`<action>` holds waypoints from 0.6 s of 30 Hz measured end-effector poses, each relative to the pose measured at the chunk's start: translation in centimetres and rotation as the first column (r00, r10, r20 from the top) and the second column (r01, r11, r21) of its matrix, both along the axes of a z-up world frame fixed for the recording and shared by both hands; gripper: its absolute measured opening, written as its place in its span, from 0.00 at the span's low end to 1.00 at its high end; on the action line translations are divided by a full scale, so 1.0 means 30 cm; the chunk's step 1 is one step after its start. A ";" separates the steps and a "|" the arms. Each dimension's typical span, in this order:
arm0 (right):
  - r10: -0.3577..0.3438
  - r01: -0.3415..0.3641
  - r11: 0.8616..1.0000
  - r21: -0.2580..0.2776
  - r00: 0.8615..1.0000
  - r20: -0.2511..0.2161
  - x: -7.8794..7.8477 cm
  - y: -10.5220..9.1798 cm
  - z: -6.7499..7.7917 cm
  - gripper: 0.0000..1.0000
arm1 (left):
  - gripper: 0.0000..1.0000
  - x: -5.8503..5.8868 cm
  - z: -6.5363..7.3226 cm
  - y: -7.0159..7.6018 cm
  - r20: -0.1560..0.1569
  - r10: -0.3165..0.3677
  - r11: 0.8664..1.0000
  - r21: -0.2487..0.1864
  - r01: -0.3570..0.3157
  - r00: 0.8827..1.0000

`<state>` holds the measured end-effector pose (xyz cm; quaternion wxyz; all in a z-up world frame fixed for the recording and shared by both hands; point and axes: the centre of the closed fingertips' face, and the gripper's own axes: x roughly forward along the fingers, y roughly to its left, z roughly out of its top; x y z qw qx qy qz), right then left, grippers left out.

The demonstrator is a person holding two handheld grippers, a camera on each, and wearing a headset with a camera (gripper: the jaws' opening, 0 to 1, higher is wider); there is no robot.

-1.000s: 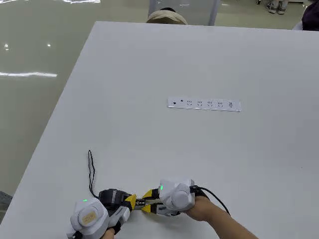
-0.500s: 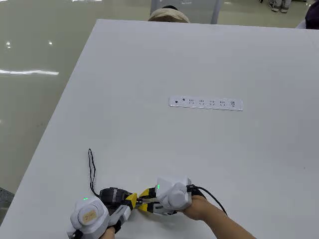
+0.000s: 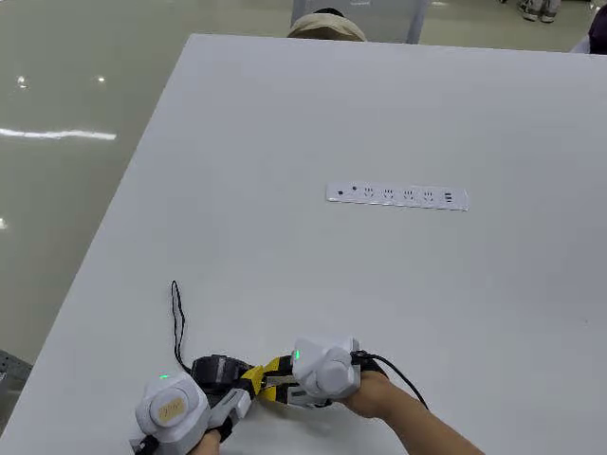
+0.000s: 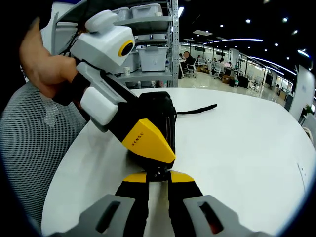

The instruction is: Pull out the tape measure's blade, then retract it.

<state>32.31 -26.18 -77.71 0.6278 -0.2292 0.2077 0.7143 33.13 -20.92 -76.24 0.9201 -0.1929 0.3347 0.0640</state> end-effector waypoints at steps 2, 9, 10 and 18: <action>0.005 -0.005 1.000 -0.001 1.000 0.001 -0.001 0.004 0.000 0.13 | 0.65 0.000 0.000 0.000 -0.002 -0.001 1.000 0.001 0.001 1.000; 0.009 -0.009 1.000 0.007 1.000 0.000 0.001 0.012 0.001 0.13 | 0.65 0.000 0.000 0.005 -0.002 0.006 1.000 -0.007 -0.006 1.000; 0.007 -0.007 1.000 0.007 1.000 -0.001 0.001 0.012 0.000 0.13 | 0.65 0.000 0.000 0.005 -0.002 0.007 1.000 -0.006 -0.007 1.000; -0.002 0.002 1.000 0.004 1.000 -0.001 -0.001 0.013 -0.001 0.13 | 0.66 -0.001 -0.002 0.005 -0.002 0.006 1.000 -0.003 -0.006 1.000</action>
